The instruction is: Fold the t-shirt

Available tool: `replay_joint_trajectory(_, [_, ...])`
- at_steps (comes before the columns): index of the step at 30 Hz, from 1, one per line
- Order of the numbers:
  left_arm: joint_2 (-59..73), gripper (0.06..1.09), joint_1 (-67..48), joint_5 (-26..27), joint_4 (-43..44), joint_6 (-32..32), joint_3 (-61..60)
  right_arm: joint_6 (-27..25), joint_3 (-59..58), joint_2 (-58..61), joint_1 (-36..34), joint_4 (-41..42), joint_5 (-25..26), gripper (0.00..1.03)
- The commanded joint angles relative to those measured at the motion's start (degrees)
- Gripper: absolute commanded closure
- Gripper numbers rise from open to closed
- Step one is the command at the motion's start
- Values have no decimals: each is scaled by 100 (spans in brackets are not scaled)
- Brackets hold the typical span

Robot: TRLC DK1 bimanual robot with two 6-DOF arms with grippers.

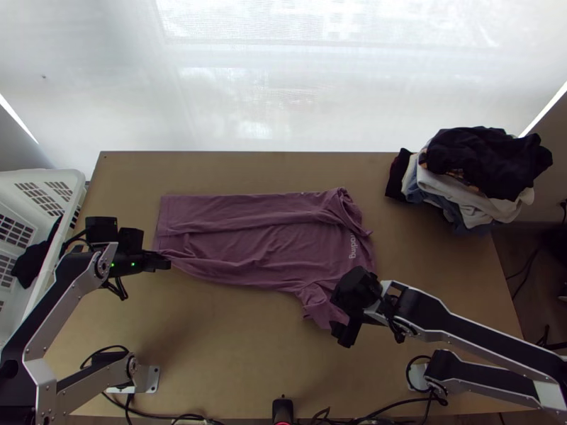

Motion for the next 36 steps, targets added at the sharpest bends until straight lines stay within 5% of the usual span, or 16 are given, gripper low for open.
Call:
replay_joint_trajectory(1, [167, 105, 79, -15, 102, -126, 140, 242, -96, 344, 472, 50, -111, 5])
replay_joint_trajectory(21, [2153, 105, 61, -24, 682, -205, 1247, 717, 80, 1293, 429, 656, -102, 5])
replay_joint_trajectory(23, [2276, 93, 79, -24, 682, -241, 1282, 717, 80, 1293, 402, 656, -93, 5])
replay_joint_trajectory(27, [2241, 36, 141, -24, 674, -197, 1274, 717, 98, 1310, 358, 656, -93, 5])
replay_joint_trajectory(29, [2118, 16, 202, -24, 656, -170, 1274, 734, 98, 1337, 341, 656, -93, 5])
replay_joint_trajectory(36, [1705, 13, 519, 12, 138, 76, 1441, 743, 98, 1363, 332, 656, -93, 5])
